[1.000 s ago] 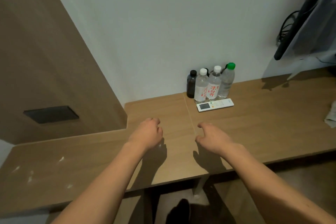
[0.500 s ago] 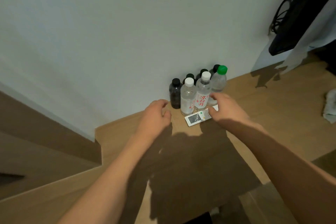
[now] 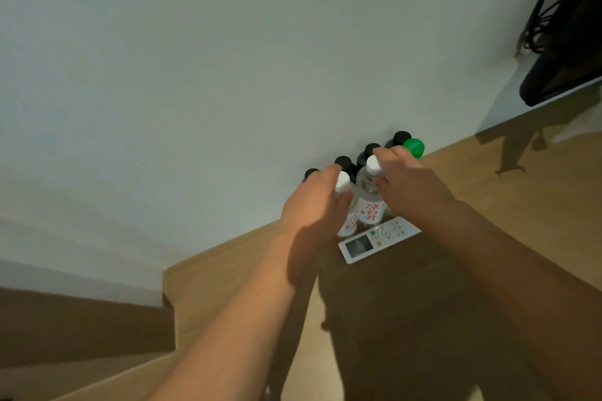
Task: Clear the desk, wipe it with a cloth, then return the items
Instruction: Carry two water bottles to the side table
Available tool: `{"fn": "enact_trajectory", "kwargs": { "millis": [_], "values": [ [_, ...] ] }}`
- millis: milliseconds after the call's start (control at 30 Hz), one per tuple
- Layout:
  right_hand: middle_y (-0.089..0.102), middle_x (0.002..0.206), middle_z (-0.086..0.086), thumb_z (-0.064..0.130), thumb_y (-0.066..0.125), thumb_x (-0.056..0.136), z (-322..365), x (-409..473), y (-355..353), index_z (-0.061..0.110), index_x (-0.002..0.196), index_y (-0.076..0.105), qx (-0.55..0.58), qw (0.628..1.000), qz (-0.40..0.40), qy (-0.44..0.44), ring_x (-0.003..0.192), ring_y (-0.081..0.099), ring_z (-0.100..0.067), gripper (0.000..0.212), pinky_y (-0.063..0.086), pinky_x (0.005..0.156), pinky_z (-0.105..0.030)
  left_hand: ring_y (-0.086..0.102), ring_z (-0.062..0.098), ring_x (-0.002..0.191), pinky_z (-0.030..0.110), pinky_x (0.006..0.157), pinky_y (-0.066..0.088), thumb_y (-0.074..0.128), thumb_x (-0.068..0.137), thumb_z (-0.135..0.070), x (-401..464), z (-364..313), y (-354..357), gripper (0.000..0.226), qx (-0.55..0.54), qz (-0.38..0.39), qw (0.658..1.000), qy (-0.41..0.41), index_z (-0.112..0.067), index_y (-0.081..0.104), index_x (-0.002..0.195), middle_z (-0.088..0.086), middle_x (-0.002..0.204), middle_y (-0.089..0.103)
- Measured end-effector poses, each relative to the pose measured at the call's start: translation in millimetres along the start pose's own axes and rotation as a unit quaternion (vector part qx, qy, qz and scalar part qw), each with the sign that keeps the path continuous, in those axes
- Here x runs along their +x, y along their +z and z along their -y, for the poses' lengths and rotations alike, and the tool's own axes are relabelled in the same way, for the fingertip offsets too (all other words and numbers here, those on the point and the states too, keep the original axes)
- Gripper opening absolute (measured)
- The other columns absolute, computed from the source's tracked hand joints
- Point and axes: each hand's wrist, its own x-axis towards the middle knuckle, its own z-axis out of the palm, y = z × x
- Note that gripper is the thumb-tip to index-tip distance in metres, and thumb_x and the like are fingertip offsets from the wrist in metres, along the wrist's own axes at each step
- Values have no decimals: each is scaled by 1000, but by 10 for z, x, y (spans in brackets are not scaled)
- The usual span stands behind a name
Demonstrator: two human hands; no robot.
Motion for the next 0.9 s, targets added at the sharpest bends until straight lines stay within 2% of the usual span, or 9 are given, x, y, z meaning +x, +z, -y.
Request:
{"fn": "enact_trajectory", "kwargs": {
  "millis": [167,367,500,567,667,733,833,900],
  "values": [
    [49,115,-4,20,58,95,-5,135,-14,19,118,52,35,998,43,7,89,58,-28,23,51,78,-43,59,23,100,44,81,52,48,101,-34,45,43,36,33,-4,1,1000,-12,-28,45,133,-2,117,61],
    [52,104,-2,25,57,96,-30,191,23,17,114,46,41,998,56,13,88,55,-25,23,48,76,-38,59,21,84,42,71,52,48,101,-34,47,52,130,14,-32,-2,999,-30,-27,44,113,-4,95,61],
    [61,100,-5,28,62,92,31,179,-37,14,106,49,0,999,49,-6,84,61,-26,24,52,73,-39,59,23,83,41,70,51,53,98,-34,-9,106,62,19,-22,-15,999,-37,-22,48,112,0,93,62],
    [61,99,-7,30,62,93,73,119,-63,13,105,50,-8,999,33,-16,83,63,-27,24,54,73,-42,59,25,85,41,72,51,55,98,-34,-127,146,13,24,-35,-42,998,-35,-20,51,116,1,94,63],
    [60,100,-8,31,59,94,170,14,-137,10,106,50,5,1000,4,-25,83,61,-30,26,54,76,-45,58,20,80,34,67,46,61,96,-35,-328,193,-97,26,-83,-118,989,-19,-19,55,116,-4,88,62],
    [58,99,-9,34,57,95,269,-35,-255,9,109,49,6,999,-27,-39,83,58,-31,29,51,74,-43,56,14,76,29,63,41,64,95,-35,-449,192,-206,25,-106,-158,982,-14,-20,58,113,-10,83,59],
    [51,97,-4,38,55,97,462,-150,-528,13,111,45,20,999,-21,-30,83,51,-24,30,38,69,-34,53,4,71,23,61,38,66,93,-35,-633,154,-365,24,-124,-199,972,-7,-20,59,110,-15,80,57],
    [52,95,-2,41,55,96,546,-280,-657,16,108,44,32,998,-33,-47,82,50,-22,29,36,68,-33,53,1,70,19,60,36,67,92,-34,-760,112,-447,22,-133,-224,966,1,-21,59,108,-16,78,55]
  ]
}}
